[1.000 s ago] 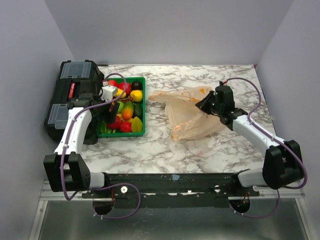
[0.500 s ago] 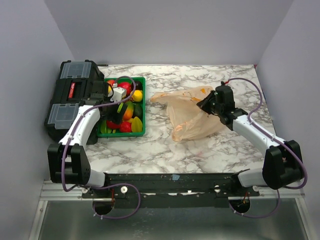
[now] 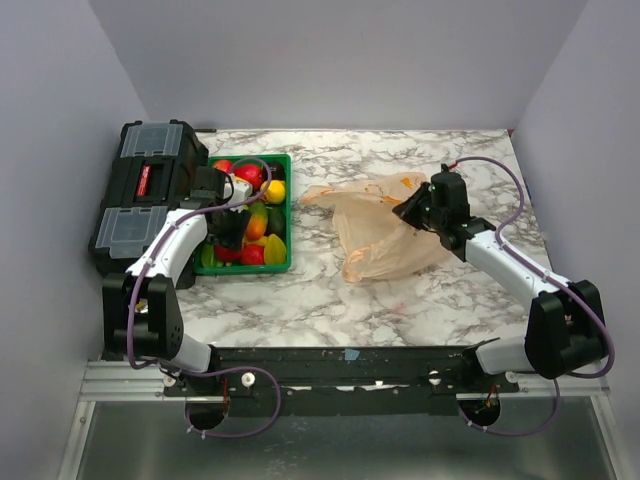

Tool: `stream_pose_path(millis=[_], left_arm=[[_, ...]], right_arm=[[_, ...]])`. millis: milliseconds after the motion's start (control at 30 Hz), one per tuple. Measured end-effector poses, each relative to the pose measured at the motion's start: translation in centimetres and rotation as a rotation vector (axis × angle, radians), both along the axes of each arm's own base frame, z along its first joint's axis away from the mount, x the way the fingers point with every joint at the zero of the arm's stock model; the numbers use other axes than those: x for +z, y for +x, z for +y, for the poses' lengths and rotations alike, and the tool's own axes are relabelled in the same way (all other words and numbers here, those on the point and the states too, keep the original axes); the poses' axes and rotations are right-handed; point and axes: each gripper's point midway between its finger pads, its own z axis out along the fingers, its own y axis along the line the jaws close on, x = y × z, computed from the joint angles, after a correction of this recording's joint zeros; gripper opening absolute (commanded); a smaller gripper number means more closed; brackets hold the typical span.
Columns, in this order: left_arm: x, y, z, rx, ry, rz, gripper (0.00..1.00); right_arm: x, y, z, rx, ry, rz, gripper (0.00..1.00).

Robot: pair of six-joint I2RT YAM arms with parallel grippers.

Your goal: Place the fake fruits into the plastic bag and tie a complex knot

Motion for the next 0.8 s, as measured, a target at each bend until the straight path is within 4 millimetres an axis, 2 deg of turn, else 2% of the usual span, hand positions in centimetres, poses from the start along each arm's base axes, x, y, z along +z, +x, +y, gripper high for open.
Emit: stream_pose_path(millis=[100,200,333,400,500,567,633,733,800], left_arm=[[0.1,-0.1,-0.1,0.009,-0.006,-0.001,0.42],[1.2,-0.2,-0.4,0.008,-0.024,-0.025,0.4],[5.0,0.0,-1.6,-0.03,-0.092,-0.128,0.4],[8.1,0.0,-3.1,-0.087,-0.161,-0.222,0.42],[12.4,-0.7,-6.4,-0.217,-0.266,-0.36,0.45],[14.9,-1.4,-9.4,-0.334,-0.34,-0.458,0.45],[16.5,-2.4,-12.5,-0.452,-0.402,-0.531,0.45],[17.0,-2.7,-17.1,-0.598,-0.485,-0.606,0.45],[15.7,-2.7,-19.2,-0.645,-0.509,-0.578,0.45]], right_arm=[[0.0,-0.1,0.2,0.012,0.009,0.004,0.01],[0.0,-0.2,0.7,0.025,0.032,0.015,0.01],[0.5,0.1,1.6,0.037,0.08,0.028,0.01],[1.2,0.4,2.0,0.043,0.105,0.026,0.0],[2.2,0.5,2.7,0.056,0.143,0.021,0.01],[2.6,0.5,3.1,0.068,0.165,0.021,0.01],[2.7,0.3,3.3,0.081,0.177,0.027,0.01],[2.7,0.1,3.7,0.096,0.194,0.03,0.01],[2.6,-0.1,3.9,0.107,0.204,0.031,0.01]])
